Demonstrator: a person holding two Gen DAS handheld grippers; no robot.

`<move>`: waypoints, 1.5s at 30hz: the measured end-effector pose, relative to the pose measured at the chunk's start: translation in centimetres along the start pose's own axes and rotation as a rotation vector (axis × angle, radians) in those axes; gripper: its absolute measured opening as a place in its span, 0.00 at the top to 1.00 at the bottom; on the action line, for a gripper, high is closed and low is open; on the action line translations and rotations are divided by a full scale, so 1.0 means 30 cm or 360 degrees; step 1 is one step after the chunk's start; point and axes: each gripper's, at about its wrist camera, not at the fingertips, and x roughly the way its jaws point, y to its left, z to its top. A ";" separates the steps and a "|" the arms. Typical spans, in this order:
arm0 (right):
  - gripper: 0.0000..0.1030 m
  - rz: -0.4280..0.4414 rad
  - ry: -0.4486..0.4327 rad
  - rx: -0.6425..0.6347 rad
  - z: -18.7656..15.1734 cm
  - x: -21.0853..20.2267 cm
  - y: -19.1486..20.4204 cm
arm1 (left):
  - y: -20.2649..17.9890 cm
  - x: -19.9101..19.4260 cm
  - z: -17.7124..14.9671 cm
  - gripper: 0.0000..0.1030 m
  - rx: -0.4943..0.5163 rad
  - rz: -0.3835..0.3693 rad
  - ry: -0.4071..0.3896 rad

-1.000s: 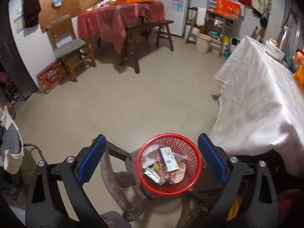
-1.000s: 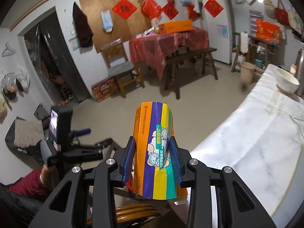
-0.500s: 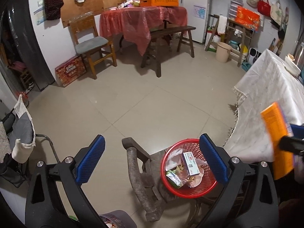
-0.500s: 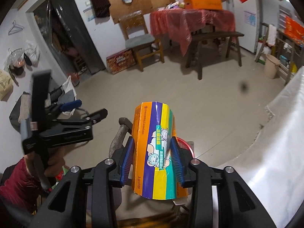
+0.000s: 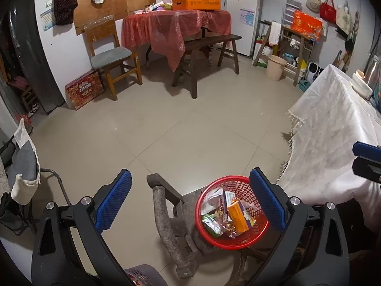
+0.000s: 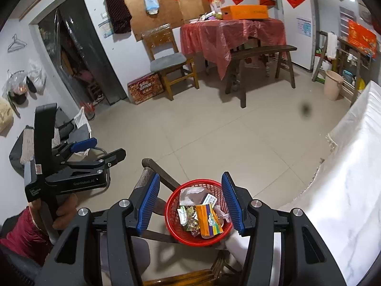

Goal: Collect trash
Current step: 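Move both grippers back over the table toward the flower and mask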

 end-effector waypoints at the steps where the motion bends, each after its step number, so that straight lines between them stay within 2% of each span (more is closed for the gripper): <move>1: 0.48 -0.0015 -0.0023 0.0007 -0.004 -0.021 -0.013 | -0.008 -0.005 0.002 0.07 0.0006 -0.0004 -0.0007; 12: 0.37 -0.0150 -0.0273 0.0103 -0.032 -0.252 -0.133 | -0.098 -0.077 0.034 0.07 0.0079 -0.0072 -0.0086; 22: 0.33 -0.0252 -0.0443 0.0204 -0.087 -0.428 -0.249 | -0.217 -0.150 0.056 0.07 0.0171 -0.0122 -0.0163; 24: 0.29 -0.0278 -0.0480 0.0220 -0.102 -0.464 -0.273 | -0.246 -0.169 0.064 0.07 0.0191 -0.0135 -0.0188; 25: 0.28 -0.0303 -0.0504 0.0228 -0.112 -0.490 -0.289 | -0.262 -0.179 0.067 0.07 0.0201 -0.0142 -0.0199; 27: 0.17 -0.0363 -0.0547 0.0232 -0.135 -0.526 -0.315 | -0.302 -0.197 0.075 0.07 0.0228 -0.0158 -0.0221; 31: 0.06 -0.0583 -0.0660 0.0210 -0.192 -0.629 -0.371 | -0.407 -0.216 0.077 0.07 0.0306 -0.0192 -0.0239; 34: 0.06 -0.0727 -0.0713 0.0210 -0.242 -0.704 -0.432 | -0.491 -0.223 0.079 0.07 0.0354 -0.0232 -0.0244; 38: 0.06 -0.0891 -0.0773 0.0291 -0.328 -0.810 -0.553 | -0.636 -0.229 0.083 0.07 0.0414 -0.0347 -0.0251; 45: 0.06 -0.1051 -0.0818 0.0571 -0.489 -0.960 -0.804 | -0.923 -0.218 0.089 0.07 0.0510 -0.0561 -0.0226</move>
